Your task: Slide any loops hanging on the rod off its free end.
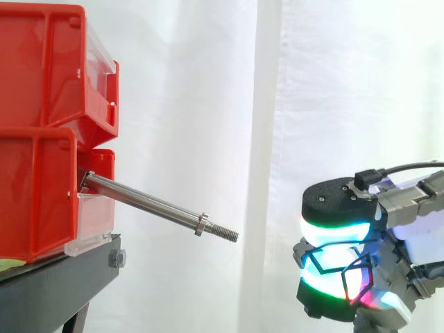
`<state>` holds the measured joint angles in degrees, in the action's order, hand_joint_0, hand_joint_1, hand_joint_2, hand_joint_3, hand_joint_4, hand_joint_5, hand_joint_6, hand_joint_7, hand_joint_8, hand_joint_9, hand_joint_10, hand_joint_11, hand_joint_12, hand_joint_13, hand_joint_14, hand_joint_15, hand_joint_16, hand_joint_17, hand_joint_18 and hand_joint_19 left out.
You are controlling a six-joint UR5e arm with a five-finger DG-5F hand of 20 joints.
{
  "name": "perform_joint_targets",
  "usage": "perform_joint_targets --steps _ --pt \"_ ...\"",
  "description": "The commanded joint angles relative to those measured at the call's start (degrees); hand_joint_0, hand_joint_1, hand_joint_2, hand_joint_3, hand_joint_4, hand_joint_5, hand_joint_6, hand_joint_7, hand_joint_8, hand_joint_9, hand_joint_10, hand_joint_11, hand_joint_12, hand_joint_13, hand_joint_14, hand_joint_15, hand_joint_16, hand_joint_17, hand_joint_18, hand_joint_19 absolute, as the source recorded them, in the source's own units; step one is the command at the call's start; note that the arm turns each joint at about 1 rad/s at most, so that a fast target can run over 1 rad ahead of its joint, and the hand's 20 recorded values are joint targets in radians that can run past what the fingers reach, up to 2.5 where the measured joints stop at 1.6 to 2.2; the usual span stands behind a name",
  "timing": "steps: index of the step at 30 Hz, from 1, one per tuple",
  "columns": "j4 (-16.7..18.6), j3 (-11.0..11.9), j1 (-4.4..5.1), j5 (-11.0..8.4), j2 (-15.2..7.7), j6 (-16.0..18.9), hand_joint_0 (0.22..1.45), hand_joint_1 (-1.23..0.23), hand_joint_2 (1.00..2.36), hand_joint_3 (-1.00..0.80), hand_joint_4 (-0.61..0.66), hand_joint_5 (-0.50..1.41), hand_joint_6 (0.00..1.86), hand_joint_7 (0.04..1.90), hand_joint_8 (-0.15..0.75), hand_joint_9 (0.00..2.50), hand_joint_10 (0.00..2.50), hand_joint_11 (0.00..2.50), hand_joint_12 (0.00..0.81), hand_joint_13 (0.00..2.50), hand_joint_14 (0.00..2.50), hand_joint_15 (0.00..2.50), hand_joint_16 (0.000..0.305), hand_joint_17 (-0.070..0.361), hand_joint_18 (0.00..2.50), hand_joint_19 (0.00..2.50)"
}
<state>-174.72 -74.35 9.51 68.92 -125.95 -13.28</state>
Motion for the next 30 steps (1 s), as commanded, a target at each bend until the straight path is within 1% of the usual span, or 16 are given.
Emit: perform_joint_targets --steps 1,5,8,10,14,16,17,19,20,21,23,25,26,27,28,30 --pt "-0.4 0.0 0.16 -0.01 0.0 0.5 0.65 -0.75 1.03 -0.05 0.20 -0.22 0.84 1.31 0.313 1.01 0.01 1.00 0.340 1.00 0.02 0.63 0.045 0.101 0.79 0.49" --pt "-0.6 0.0 0.25 -0.01 0.0 0.8 0.68 -0.78 1.02 -0.26 0.21 -0.22 0.86 1.31 0.319 1.05 0.01 1.06 0.334 1.00 0.02 0.61 0.045 0.101 0.81 0.47" --pt "-0.6 0.0 0.34 -0.01 0.0 0.8 0.66 -0.75 1.01 -0.41 0.22 -0.20 0.86 1.34 0.323 1.09 0.01 1.07 0.333 1.01 0.02 0.61 0.044 0.100 0.83 0.47" --pt "-0.6 0.0 0.34 -0.19 0.0 0.8 0.62 -0.64 1.00 -0.50 0.23 -0.17 0.85 1.40 0.321 1.14 0.01 1.08 0.330 1.02 0.02 0.61 0.044 0.099 0.83 0.48" --pt "-0.6 0.0 0.34 -0.27 0.0 0.8 0.61 -0.55 1.00 -0.44 0.18 -0.15 0.83 1.42 0.311 1.16 0.01 1.06 0.324 1.03 0.02 0.62 0.043 0.098 0.82 0.50" --pt "-0.6 0.0 0.34 -0.27 0.0 0.8 0.60 -0.51 1.02 -0.28 0.17 -0.16 0.82 1.42 0.321 1.12 0.01 1.02 0.326 1.01 0.02 0.62 0.044 0.099 0.79 0.51" --pt "-0.6 0.0 0.34 -0.27 0.0 0.8 0.60 -0.51 1.02 -0.26 0.17 -0.16 0.82 1.42 0.325 1.11 0.01 1.01 0.327 1.01 0.02 0.62 0.044 0.099 0.78 0.51" --pt "-0.6 0.0 0.34 -0.27 0.0 0.9 0.60 -0.63 1.02 -0.15 0.16 -0.19 0.83 1.38 0.320 1.04 0.01 0.99 0.333 0.98 0.02 0.62 0.045 0.101 0.78 0.50" --pt "-0.6 0.0 0.34 -0.27 0.0 0.9 0.60 -0.66 1.02 -0.14 0.16 -0.20 0.84 1.35 0.320 1.04 0.01 1.00 0.335 0.99 0.02 0.62 0.045 0.101 0.78 0.50" --pt "-0.6 0.0 0.34 -0.27 0.0 0.9 0.63 -0.74 1.03 -0.09 0.19 -0.21 0.85 1.34 0.317 1.03 0.01 1.00 0.338 1.00 0.02 0.62 0.045 0.101 0.78 0.49" --pt "-0.7 0.0 0.42 -0.27 0.0 0.9 0.67 -0.77 1.03 -0.07 0.20 -0.22 0.85 1.32 0.316 1.01 0.01 1.01 0.337 1.00 0.02 0.63 0.045 0.101 0.79 0.48" --pt "-0.7 0.0 0.42 -0.27 0.0 1.1 0.72 -0.79 1.02 -0.23 0.21 -0.22 0.87 1.29 0.314 1.02 0.01 1.03 0.338 1.01 0.02 0.63 0.045 0.100 0.82 0.47" --pt "-0.7 0.0 0.42 -0.27 0.0 1.2 0.72 -0.79 1.02 -0.23 0.21 -0.22 0.87 1.29 0.314 1.02 0.01 1.03 0.338 1.01 0.02 0.63 0.045 0.100 0.82 0.47" --pt "-0.7 0.0 0.42 -0.27 0.0 1.2 0.71 -0.80 1.02 -0.30 0.20 -0.22 0.87 1.30 0.315 1.03 0.01 1.04 0.338 1.02 0.02 0.62 0.045 0.100 0.83 0.45" --pt "-0.7 0.0 0.42 -0.27 -0.1 1.2 0.69 -0.79 1.00 -0.50 0.22 -0.21 0.88 1.33 0.323 1.08 0.01 1.06 0.335 1.03 0.02 0.61 0.044 0.100 0.85 0.45" --pt "-0.7 0.0 0.42 -0.27 0.0 1.2 0.65 -0.73 1.00 -0.50 0.22 -0.18 0.87 1.35 0.325 1.11 0.02 1.06 0.331 1.02 0.02 0.60 0.044 0.099 0.85 0.45"
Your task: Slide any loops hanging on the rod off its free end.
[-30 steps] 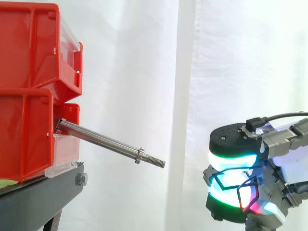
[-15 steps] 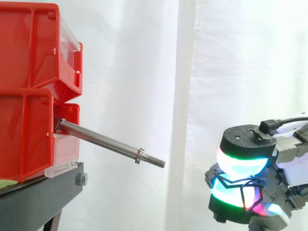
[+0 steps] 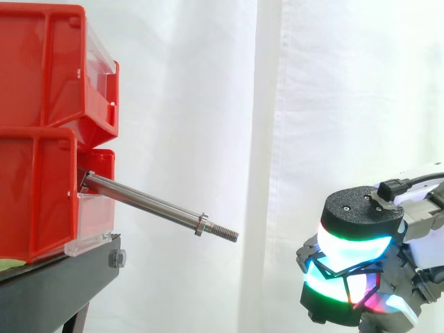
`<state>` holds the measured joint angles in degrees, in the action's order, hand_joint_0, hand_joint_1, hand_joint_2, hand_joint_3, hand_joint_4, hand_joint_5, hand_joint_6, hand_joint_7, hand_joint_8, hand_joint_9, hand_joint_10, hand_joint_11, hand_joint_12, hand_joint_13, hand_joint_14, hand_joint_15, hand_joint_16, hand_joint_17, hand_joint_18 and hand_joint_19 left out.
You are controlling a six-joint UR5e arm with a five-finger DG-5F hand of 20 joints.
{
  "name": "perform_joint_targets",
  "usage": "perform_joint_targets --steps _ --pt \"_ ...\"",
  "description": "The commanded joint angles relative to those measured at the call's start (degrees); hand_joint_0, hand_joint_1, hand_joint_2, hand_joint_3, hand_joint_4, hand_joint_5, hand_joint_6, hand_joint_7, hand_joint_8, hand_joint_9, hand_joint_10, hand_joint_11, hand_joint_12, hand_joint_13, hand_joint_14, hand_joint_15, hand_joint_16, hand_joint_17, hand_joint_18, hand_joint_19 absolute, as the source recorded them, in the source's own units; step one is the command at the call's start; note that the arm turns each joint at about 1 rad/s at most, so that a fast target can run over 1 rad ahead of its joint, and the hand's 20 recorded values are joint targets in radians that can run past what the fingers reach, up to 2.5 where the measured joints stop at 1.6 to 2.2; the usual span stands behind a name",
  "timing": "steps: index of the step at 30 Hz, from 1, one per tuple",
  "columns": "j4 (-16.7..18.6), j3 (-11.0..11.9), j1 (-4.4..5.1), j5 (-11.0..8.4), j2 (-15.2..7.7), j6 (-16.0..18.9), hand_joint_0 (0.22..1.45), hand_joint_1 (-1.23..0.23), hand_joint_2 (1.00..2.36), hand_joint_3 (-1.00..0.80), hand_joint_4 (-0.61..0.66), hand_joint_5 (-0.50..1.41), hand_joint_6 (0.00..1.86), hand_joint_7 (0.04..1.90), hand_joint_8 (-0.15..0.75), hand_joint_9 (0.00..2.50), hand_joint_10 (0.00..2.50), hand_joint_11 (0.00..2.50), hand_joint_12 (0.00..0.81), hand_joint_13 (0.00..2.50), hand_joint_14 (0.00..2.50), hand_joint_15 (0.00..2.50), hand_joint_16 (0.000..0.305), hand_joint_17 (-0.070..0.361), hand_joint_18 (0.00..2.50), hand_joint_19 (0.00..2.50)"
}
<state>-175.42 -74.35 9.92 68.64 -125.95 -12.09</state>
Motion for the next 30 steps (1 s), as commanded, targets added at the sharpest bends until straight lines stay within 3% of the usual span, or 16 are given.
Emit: perform_joint_targets --steps 1,8,11,13,16,30 --pt "0.0 0.0 0.01 0.00 0.0 0.1 0.62 -0.68 1.00 -0.50 0.23 -0.16 0.85 1.39 0.320 1.13 0.01 1.04 0.327 1.02 0.02 0.60 0.044 0.098 0.85 0.46" --pt "0.0 0.0 0.01 -0.09 0.0 0.1 0.60 -0.43 1.00 -0.50 0.20 -0.14 0.81 1.37 0.317 1.17 0.01 0.99 0.323 1.03 0.02 0.60 0.043 0.097 0.84 0.49" --pt "0.0 0.0 0.01 -0.09 0.0 0.1 0.61 -0.49 1.01 -0.39 0.19 -0.13 0.79 1.43 0.321 1.16 0.01 1.00 0.326 1.02 0.02 0.60 0.043 0.097 0.83 0.50" --pt "0.0 0.0 0.01 -0.09 0.0 0.1 0.59 -0.64 1.02 -0.18 0.20 -0.16 0.83 1.43 0.330 1.10 0.01 1.03 0.335 1.03 0.02 0.63 0.044 0.100 0.81 0.50" --pt "0.0 0.0 0.01 -0.09 0.0 0.1 0.60 -0.71 1.02 -0.10 0.19 -0.19 0.85 1.42 0.327 1.06 0.01 1.03 0.338 1.02 0.02 0.64 0.045 0.102 0.80 0.50" --pt "0.0 0.0 0.10 -0.09 0.0 0.2 0.74 -0.80 1.01 -0.37 0.17 -0.22 0.88 1.33 0.319 1.03 0.01 1.06 0.344 1.04 0.02 0.65 0.044 0.098 0.84 0.43"
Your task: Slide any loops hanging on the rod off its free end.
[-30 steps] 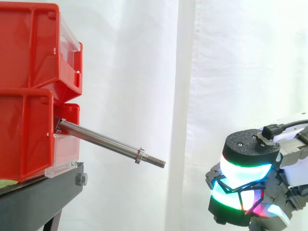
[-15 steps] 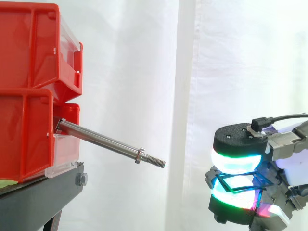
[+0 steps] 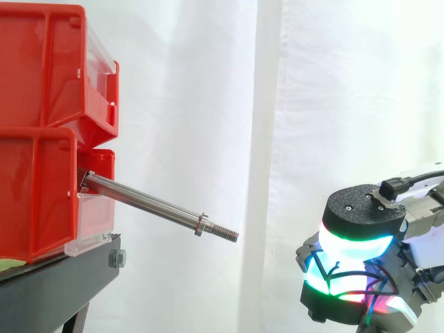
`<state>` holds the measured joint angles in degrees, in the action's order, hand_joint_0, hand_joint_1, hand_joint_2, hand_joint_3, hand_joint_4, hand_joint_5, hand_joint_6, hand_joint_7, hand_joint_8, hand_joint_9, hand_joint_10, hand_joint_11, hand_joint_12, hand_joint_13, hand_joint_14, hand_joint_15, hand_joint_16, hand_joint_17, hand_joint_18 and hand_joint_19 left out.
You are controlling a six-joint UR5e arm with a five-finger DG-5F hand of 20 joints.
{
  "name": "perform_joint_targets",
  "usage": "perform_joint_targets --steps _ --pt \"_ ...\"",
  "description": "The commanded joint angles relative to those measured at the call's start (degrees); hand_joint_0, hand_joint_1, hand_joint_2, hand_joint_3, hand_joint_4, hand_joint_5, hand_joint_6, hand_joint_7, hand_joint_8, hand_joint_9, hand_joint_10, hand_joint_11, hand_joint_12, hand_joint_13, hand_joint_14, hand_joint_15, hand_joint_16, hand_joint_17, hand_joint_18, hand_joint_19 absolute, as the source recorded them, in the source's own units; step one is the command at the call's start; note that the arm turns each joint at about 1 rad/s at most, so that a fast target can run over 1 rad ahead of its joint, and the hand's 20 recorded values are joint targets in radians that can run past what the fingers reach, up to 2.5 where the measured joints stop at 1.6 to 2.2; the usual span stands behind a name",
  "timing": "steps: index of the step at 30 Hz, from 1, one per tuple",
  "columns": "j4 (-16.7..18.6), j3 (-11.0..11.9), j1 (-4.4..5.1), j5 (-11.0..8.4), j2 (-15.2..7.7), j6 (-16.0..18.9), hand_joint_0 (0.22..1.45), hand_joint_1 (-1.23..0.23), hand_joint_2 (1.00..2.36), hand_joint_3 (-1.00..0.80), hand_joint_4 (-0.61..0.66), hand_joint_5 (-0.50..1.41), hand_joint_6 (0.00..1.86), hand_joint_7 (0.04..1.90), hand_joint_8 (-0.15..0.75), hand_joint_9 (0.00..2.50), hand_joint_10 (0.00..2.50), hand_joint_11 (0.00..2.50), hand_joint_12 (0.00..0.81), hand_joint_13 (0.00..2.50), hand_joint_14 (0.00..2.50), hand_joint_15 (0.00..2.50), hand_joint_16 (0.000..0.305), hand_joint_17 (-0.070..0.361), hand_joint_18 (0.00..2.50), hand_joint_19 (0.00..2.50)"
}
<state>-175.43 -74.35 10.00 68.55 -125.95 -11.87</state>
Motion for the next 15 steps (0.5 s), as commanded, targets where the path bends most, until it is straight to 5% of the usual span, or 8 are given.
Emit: perform_joint_targets --steps 1,15 --pt "0.0 0.0 0.02 0.00 0.0 0.0 0.75 -0.80 1.01 -0.40 0.18 -0.22 0.88 1.33 0.317 1.04 0.01 1.06 0.343 1.05 0.02 0.65 0.043 0.098 0.84 0.43" --pt "0.0 0.0 0.19 -0.26 0.0 0.0 0.61 -0.52 1.00 -0.45 0.21 -0.15 0.83 1.44 0.321 1.17 0.01 1.09 0.321 1.04 0.02 0.64 0.043 0.097 0.81 0.49"
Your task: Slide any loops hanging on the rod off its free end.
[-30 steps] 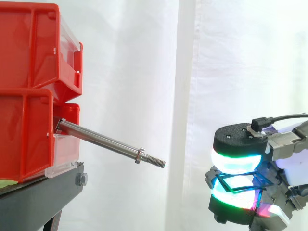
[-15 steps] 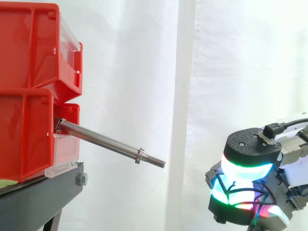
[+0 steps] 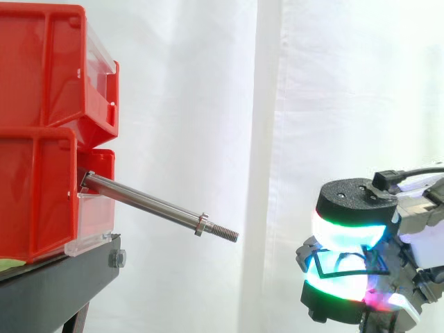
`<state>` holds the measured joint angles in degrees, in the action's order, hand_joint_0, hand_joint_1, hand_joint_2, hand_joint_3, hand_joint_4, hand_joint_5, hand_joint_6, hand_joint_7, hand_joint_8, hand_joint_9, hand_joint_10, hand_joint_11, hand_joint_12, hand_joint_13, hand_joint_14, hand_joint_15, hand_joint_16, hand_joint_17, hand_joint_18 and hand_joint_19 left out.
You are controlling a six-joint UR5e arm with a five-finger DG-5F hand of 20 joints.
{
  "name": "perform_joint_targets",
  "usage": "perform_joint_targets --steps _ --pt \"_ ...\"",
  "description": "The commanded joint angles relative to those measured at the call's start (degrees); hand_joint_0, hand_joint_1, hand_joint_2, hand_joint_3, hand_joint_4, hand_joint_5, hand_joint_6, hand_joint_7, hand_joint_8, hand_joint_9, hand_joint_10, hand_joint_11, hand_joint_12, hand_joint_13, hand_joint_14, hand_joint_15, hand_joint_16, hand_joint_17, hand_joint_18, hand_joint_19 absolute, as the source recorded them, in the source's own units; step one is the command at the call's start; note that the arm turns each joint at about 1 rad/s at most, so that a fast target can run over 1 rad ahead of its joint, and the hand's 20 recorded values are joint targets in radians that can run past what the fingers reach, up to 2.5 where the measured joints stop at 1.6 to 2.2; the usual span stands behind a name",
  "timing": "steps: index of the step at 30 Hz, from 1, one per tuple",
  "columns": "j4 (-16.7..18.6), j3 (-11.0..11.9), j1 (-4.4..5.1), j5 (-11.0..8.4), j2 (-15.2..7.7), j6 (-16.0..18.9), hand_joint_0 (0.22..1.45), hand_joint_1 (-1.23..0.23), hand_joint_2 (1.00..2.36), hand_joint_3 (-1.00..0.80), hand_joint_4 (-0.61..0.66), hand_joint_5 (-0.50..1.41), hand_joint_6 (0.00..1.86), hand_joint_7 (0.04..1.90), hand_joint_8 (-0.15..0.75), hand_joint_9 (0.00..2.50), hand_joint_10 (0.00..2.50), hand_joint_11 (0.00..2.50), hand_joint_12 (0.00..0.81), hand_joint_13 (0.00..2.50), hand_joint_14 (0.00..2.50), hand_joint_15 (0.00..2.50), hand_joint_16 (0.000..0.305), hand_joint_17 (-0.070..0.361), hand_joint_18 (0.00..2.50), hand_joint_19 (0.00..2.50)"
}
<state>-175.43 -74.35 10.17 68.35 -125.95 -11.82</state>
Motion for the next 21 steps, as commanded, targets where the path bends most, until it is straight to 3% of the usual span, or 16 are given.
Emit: perform_joint_targets --steps 1,6,10,12,16,21 --pt "0.0 0.0 0.03 -0.05 0.0 0.0 0.61 -0.53 1.01 -0.40 0.21 -0.15 0.83 1.46 0.322 1.17 0.01 1.08 0.321 1.04 0.02 0.64 0.043 0.098 0.81 0.48" --pt "0.0 0.0 0.03 -0.05 0.0 0.0 0.60 -0.65 1.02 -0.16 0.21 -0.17 0.85 1.47 0.333 1.13 0.01 1.08 0.316 1.02 0.02 0.63 0.044 0.099 0.81 0.49" --pt "0.0 0.0 0.03 -0.05 0.0 0.0 0.62 -0.74 1.03 -0.10 0.21 -0.20 0.86 1.43 0.328 1.07 0.01 1.06 0.320 1.01 0.02 0.62 0.045 0.101 0.80 0.49" --pt "0.0 0.0 0.03 -0.05 0.0 0.0 0.63 -0.74 1.02 -0.14 0.21 -0.20 0.86 1.40 0.329 1.07 0.01 1.07 0.321 1.00 0.02 0.62 0.045 0.101 0.81 0.48" --pt "0.0 0.0 0.11 -0.05 0.0 0.0 0.63 -0.67 1.01 -0.43 0.22 -0.18 0.85 1.42 0.328 1.13 0.01 1.10 0.314 1.02 0.02 0.63 0.044 0.099 0.82 0.48" --pt "0.0 0.0 0.11 -0.05 0.0 0.0 0.61 -0.55 1.00 -0.46 0.21 -0.16 0.83 1.46 0.322 1.18 0.01 1.11 0.307 1.02 0.02 0.62 0.044 0.098 0.81 0.49"
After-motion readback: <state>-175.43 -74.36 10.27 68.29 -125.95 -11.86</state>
